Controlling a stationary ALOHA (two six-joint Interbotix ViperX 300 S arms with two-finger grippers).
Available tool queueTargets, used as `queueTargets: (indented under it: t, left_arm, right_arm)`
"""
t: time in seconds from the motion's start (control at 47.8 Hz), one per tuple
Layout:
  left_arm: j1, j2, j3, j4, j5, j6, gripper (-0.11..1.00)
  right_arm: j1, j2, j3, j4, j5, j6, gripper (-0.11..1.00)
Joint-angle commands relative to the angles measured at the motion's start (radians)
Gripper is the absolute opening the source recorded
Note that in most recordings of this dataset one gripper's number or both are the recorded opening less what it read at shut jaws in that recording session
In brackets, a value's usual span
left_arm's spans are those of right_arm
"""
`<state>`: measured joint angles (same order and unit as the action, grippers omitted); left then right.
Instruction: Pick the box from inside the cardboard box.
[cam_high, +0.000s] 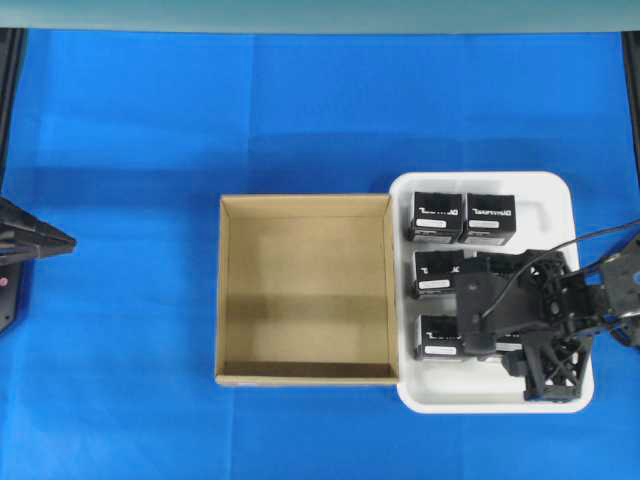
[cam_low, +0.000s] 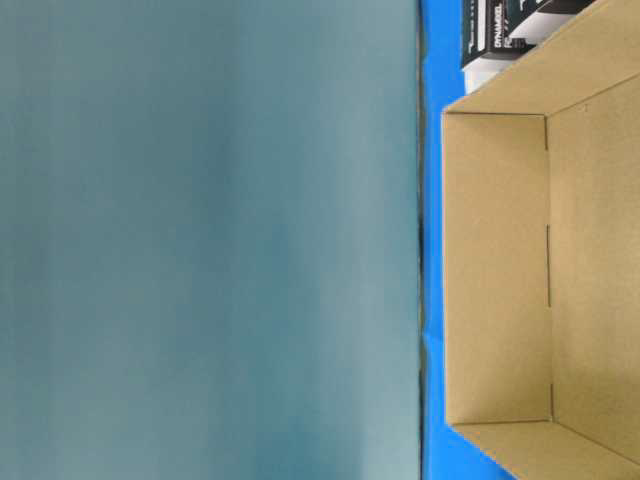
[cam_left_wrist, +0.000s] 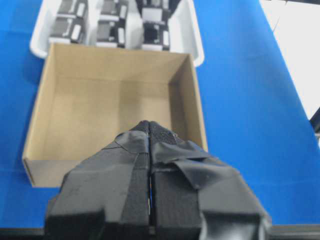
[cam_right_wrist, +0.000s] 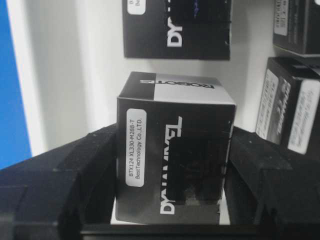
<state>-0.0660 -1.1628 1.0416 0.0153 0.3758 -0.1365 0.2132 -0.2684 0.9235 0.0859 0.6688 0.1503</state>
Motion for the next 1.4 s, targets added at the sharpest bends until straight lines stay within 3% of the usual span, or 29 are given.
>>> queueTargets:
  t: [0.0, 0.481, 0.607, 0.669, 1.025, 1.381]
  left_arm:
    - [-0.002, 0.015, -0.028, 0.002, -0.009, 0.0, -0.07]
    - [-0.002, 0.015, -0.028, 0.002, -0.009, 0.0, -0.07]
    - [-0.002, 0.015, -0.028, 0.002, -0.009, 0.0, -0.07]
    - [-0.002, 0.015, -0.029, 0.002, -0.009, 0.0, -0.07]
    - [-0.002, 0.015, -0.028, 0.002, -0.008, 0.0, -0.07]
    - [-0.002, 0.015, -0.028, 0.003, -0.009, 0.0, -0.07]
  right_arm:
    - [0.003, 0.023, -0.005, -0.015, -0.012, 0.002, 0.61]
    - [-0.002, 0.021, 0.025, -0.012, -0.074, 0.009, 0.62]
    - [-0.002, 0.021, 0.026, -0.017, -0.069, 0.008, 0.91]
    - [-0.002, 0.02, 0.025, -0.017, -0.061, 0.006, 0.98]
    - [-0.002, -0.02, -0.003, -0.009, -0.037, 0.028, 0.96]
    - [-0.023, -0.308, -0.052, -0.017, 0.115, 0.117, 0.96]
